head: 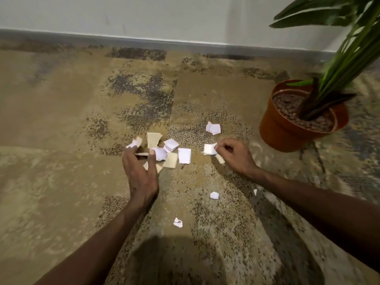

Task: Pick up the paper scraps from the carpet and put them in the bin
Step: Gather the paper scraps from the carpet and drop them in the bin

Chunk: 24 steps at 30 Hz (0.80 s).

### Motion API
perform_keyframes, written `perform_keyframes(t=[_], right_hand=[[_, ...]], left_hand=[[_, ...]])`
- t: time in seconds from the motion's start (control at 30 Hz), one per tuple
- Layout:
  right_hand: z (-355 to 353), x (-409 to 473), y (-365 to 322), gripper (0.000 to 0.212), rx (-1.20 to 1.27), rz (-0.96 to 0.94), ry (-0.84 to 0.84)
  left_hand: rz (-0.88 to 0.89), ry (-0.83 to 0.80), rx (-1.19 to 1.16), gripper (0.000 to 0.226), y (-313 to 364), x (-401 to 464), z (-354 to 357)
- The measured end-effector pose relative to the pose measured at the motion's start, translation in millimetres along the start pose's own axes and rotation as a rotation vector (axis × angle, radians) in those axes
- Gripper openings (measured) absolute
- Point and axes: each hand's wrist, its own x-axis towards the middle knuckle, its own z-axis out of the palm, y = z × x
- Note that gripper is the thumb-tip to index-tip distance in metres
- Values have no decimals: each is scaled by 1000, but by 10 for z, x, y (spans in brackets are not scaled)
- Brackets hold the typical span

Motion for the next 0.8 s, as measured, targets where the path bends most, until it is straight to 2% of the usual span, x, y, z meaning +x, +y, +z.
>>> perform_keyframes(t=[0.1,0.17,0.2,0.27,0.33,0.4,0.53,0.67,0.8], right_hand=[[12,234,-197,21,87,14,137],[-21,458,-248,16,95,62,125],[-19,556,-227,28,63,93,66],[35,659,-162,53,-79,166,-78],[158,646,-155,62,-237,129,-155],[289,586,-209,60,-281,23,-200],[418,238,-353,46,-121,-150,-355],[374,-201,-374,32,-47,-278,-443],[168,-358,-369,21,48,-193,-440]], left_hand=[[23,191,101,36,62,210,-29],[-12,197,175,41,10,422,-81],[-13,147,220,47,-35,532,-98],[-1,-63,293,60,-107,714,-89],[53,-271,302,65,-114,805,-5],[142,-395,241,63,-38,787,119],[237,-580,85,51,129,520,346],[239,-615,-127,37,151,155,288],[235,-596,-260,30,108,-95,119]])
